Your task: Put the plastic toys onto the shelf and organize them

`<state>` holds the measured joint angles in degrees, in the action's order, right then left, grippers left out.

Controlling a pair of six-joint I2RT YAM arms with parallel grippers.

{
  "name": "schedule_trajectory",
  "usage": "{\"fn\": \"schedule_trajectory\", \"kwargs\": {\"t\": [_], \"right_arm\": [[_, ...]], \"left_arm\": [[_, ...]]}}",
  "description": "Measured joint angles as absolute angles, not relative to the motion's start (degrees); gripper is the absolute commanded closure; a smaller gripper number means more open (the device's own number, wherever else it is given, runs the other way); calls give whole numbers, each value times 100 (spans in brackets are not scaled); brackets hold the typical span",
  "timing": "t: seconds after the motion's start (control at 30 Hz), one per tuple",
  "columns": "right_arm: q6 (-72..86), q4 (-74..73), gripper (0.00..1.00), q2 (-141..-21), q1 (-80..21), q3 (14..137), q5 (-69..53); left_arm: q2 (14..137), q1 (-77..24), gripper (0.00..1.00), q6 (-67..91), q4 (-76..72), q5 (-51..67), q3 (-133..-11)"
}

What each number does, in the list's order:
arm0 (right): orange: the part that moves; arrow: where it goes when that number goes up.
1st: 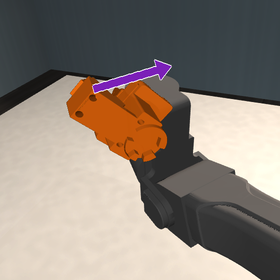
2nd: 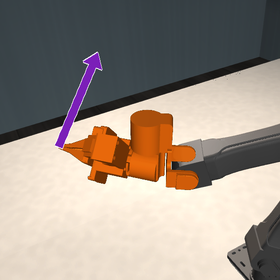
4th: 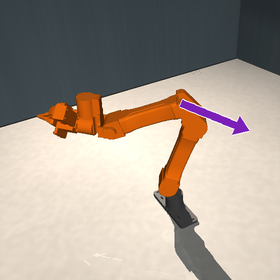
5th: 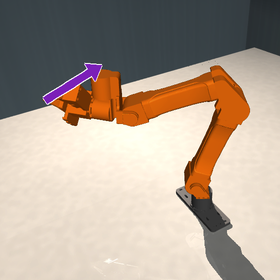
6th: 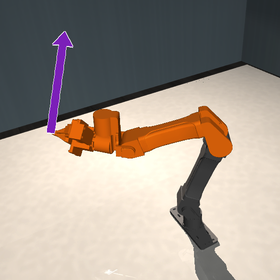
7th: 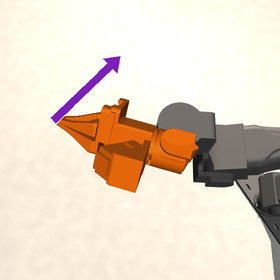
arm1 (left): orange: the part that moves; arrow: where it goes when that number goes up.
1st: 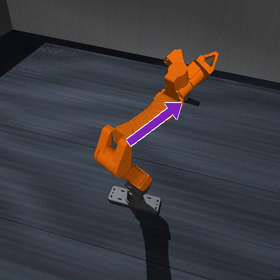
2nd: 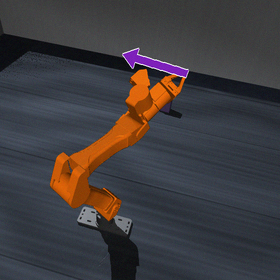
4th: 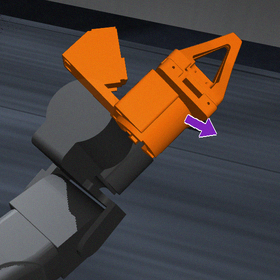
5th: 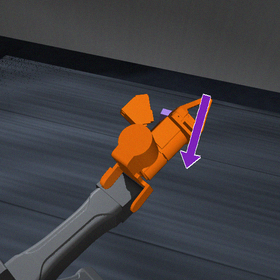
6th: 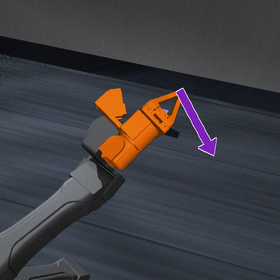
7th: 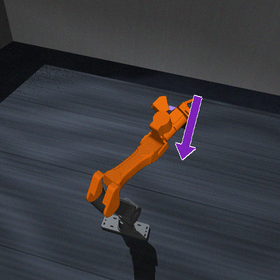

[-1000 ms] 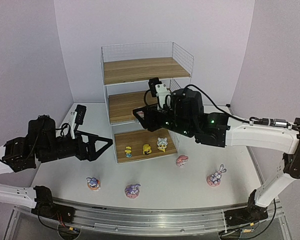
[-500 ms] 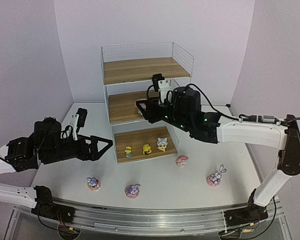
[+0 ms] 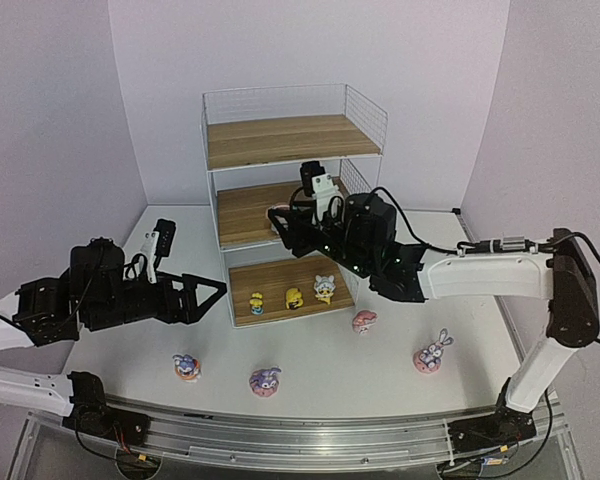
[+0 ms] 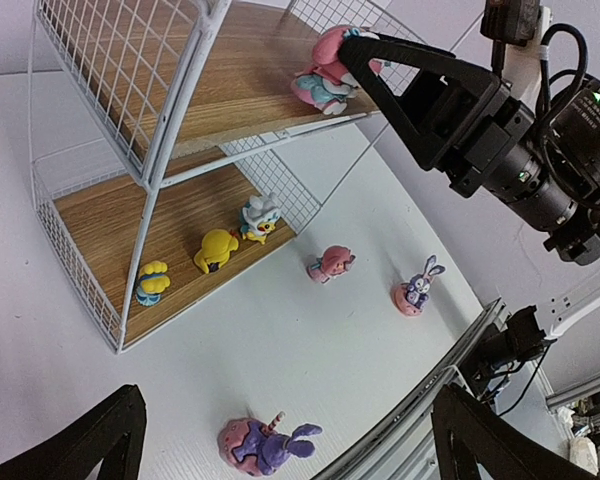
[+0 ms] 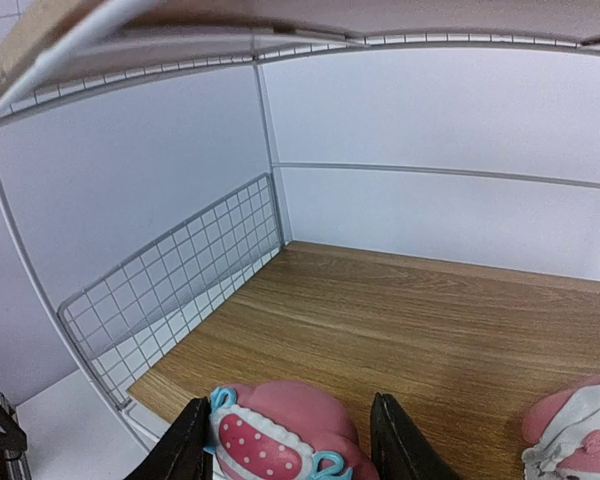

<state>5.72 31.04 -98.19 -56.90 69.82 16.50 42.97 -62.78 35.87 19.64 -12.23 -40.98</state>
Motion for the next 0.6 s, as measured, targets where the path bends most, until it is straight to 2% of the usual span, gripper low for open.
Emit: {"fn": "schedule_trajectory", "kwargs": {"t": [0.6], "right_arm": [[136,3819,94,-10107,-5690,6820,1927]], "left_arm": [[4056,-6278,0,3590,1946,-1221,-3955]]}}
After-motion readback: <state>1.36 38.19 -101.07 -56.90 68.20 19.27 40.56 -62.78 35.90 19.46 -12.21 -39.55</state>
